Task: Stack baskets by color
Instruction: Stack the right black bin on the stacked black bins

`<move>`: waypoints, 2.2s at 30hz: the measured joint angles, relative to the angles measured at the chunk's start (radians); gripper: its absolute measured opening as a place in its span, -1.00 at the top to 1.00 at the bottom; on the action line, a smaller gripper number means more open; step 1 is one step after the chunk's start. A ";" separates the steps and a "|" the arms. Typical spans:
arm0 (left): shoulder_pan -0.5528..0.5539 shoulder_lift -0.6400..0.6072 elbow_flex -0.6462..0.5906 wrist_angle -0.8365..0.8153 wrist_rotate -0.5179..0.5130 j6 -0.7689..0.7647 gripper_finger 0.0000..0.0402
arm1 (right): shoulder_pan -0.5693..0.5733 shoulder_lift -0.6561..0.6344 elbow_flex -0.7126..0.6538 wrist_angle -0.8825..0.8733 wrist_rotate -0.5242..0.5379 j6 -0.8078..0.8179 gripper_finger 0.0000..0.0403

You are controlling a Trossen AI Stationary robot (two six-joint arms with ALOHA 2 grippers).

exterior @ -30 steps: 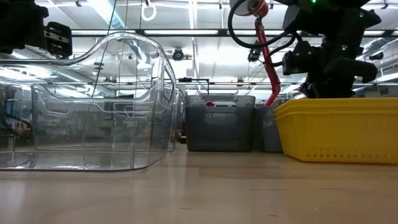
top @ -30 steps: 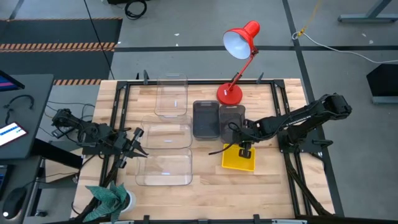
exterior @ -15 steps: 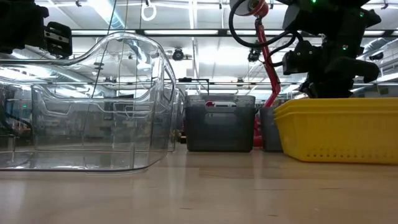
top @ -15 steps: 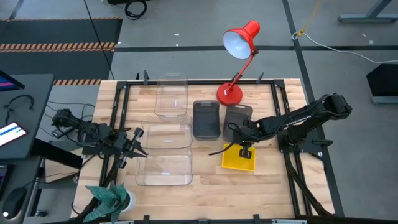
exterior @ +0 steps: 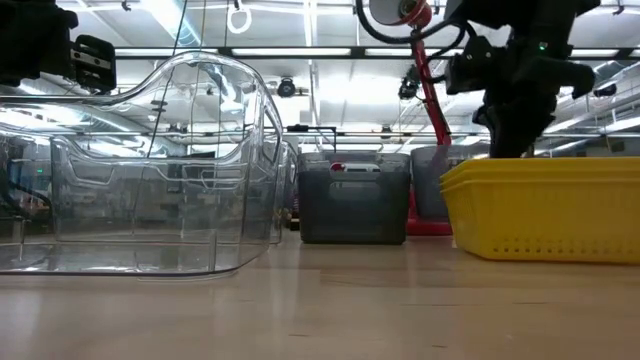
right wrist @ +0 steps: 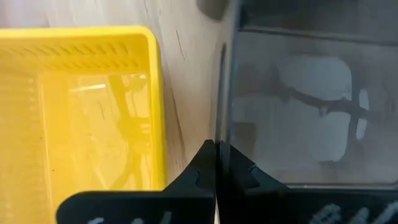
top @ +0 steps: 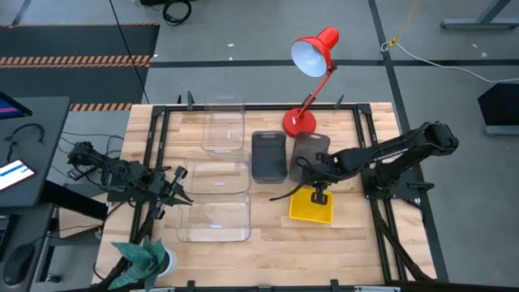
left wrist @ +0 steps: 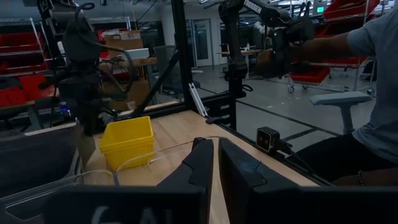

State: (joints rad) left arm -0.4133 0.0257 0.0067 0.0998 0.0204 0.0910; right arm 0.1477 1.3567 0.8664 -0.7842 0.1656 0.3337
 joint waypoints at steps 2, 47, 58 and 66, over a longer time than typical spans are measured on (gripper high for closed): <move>0.000 0.000 0.000 0.000 0.000 0.000 0.82 | 0.002 0.000 0.019 -0.018 0.014 -0.007 0.99; 0.000 0.000 0.000 0.000 0.000 0.000 0.86 | 0.121 0.000 0.325 -0.084 0.279 -0.082 0.98; 0.000 0.000 0.000 -0.002 0.000 0.000 0.84 | 0.121 0.105 0.358 0.058 0.259 -0.199 0.98; 0.000 0.000 0.000 -0.001 0.000 0.000 0.87 | 0.120 0.215 0.524 -0.029 0.230 -0.245 0.98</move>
State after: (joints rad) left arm -0.4135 0.0261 0.0065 0.0984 0.0204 0.0910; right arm 0.2681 1.5714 1.3909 -0.8135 0.3953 0.0890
